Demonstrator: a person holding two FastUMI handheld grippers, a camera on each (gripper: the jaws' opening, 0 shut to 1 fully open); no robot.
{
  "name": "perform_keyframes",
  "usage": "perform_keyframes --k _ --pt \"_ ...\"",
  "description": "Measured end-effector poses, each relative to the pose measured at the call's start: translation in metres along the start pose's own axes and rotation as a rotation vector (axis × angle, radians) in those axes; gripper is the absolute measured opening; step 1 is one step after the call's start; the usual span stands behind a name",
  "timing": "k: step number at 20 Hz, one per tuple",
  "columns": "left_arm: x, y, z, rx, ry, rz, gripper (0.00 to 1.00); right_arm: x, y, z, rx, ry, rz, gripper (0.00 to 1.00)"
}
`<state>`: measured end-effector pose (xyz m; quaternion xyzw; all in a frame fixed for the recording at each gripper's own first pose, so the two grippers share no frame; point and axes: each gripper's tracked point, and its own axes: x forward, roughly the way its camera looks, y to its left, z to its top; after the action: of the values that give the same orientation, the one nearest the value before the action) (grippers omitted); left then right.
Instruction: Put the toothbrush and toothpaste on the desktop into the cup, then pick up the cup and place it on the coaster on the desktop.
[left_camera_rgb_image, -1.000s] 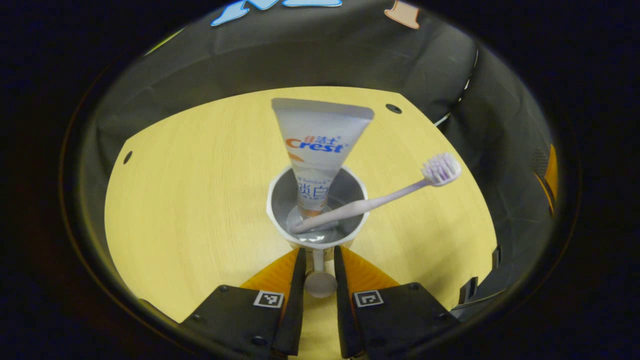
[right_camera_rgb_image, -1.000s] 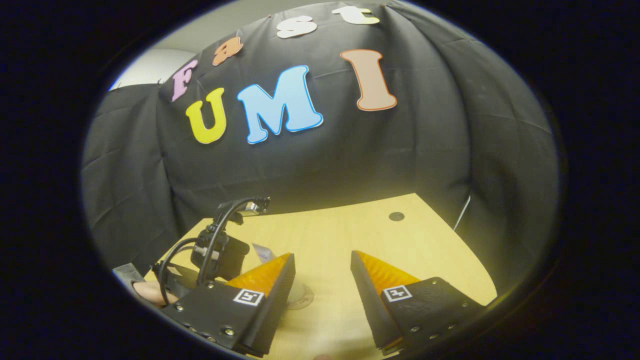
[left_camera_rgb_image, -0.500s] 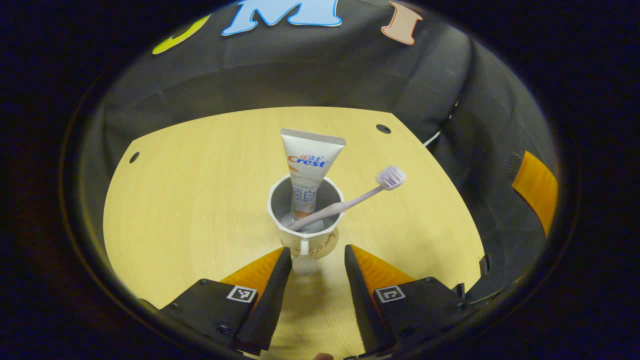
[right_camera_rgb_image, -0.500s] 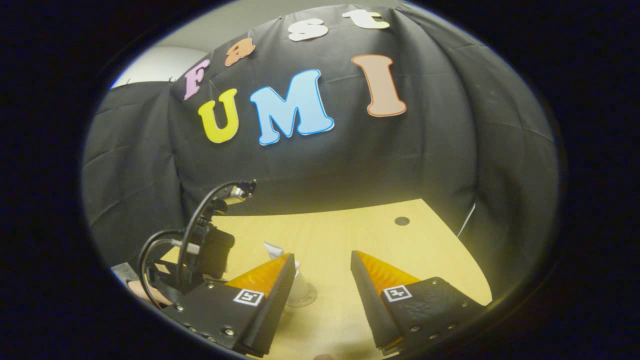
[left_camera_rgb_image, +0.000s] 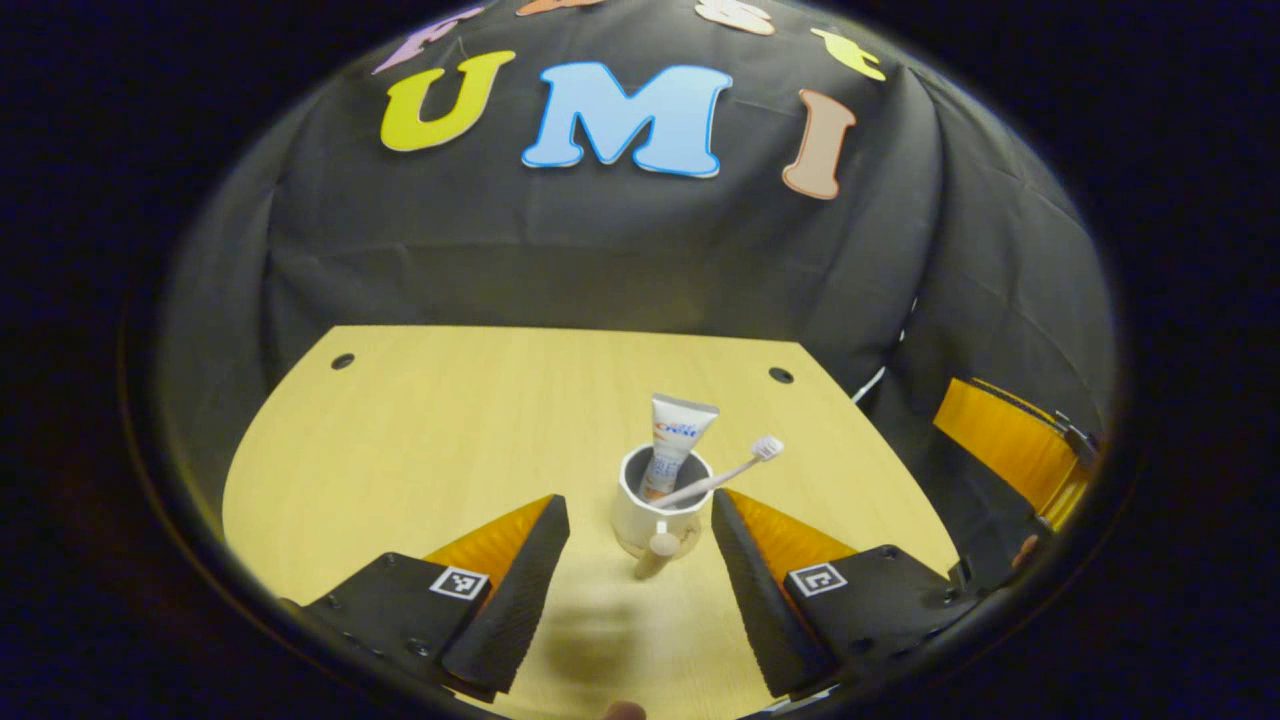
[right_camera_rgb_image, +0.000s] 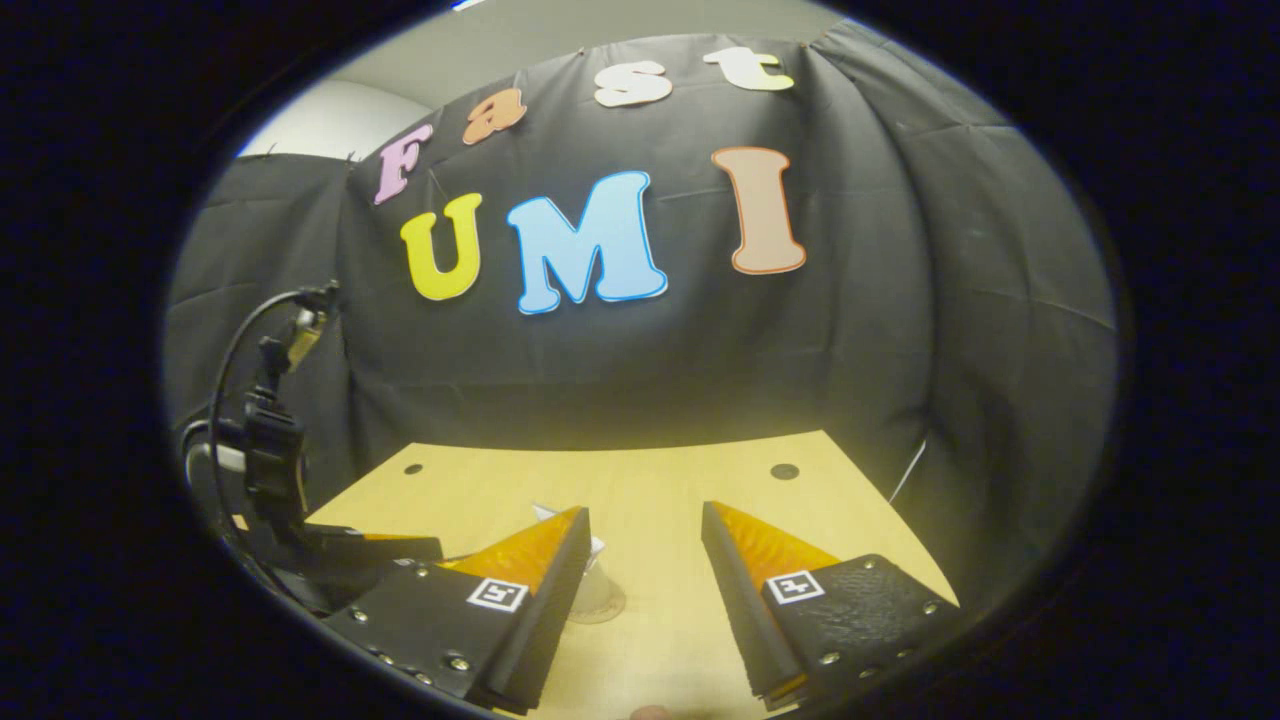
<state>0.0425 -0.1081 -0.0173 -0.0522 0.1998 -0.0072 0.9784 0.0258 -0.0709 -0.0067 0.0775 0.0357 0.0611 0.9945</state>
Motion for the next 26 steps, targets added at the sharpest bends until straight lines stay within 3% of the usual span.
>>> perform_keyframes --k 2,3,7,10,13,19,20,21,25,26 --pt "-0.015 0.013 0.017 0.021 -0.066 0.021 0.93 -0.002 0.009 0.001 -0.014 -0.004 -0.008 0.67" --pt "-0.022 0.022 0.026 0.032 -0.102 0.038 0.93 -0.004 0.015 0.002 -0.028 -0.01 -0.007 0.72" --pt "-0.045 0.044 0.051 0.078 -0.235 0.091 0.93 -0.011 0.039 0.012 -0.083 -0.065 0.002 0.72" --pt "-0.062 0.054 0.07 0.122 -0.319 0.109 0.93 -0.018 0.041 0.016 -0.122 -0.098 -0.036 0.67" --pt "-0.077 0.056 0.081 0.138 -0.384 0.11 0.93 -0.024 0.043 0.027 -0.147 -0.14 -0.074 0.72" --pt "-0.093 0.067 0.09 0.131 -0.436 0.12 0.93 -0.029 0.05 0.038 -0.162 -0.19 -0.102 0.72" --pt "-0.095 0.069 0.091 0.135 -0.439 0.123 0.94 -0.03 0.05 0.038 -0.164 -0.198 -0.102 0.67" --pt "-0.094 0.071 0.091 0.138 -0.439 0.126 0.93 -0.029 0.051 0.041 -0.168 -0.202 -0.103 0.71" --pt "-0.096 0.072 0.093 0.148 -0.444 0.135 0.93 -0.032 0.055 0.041 -0.188 -0.207 -0.099 0.72" --pt "-0.097 0.072 0.092 0.15 -0.446 0.134 0.93 -0.033 0.055 0.041 -0.191 -0.207 -0.097 0.67"
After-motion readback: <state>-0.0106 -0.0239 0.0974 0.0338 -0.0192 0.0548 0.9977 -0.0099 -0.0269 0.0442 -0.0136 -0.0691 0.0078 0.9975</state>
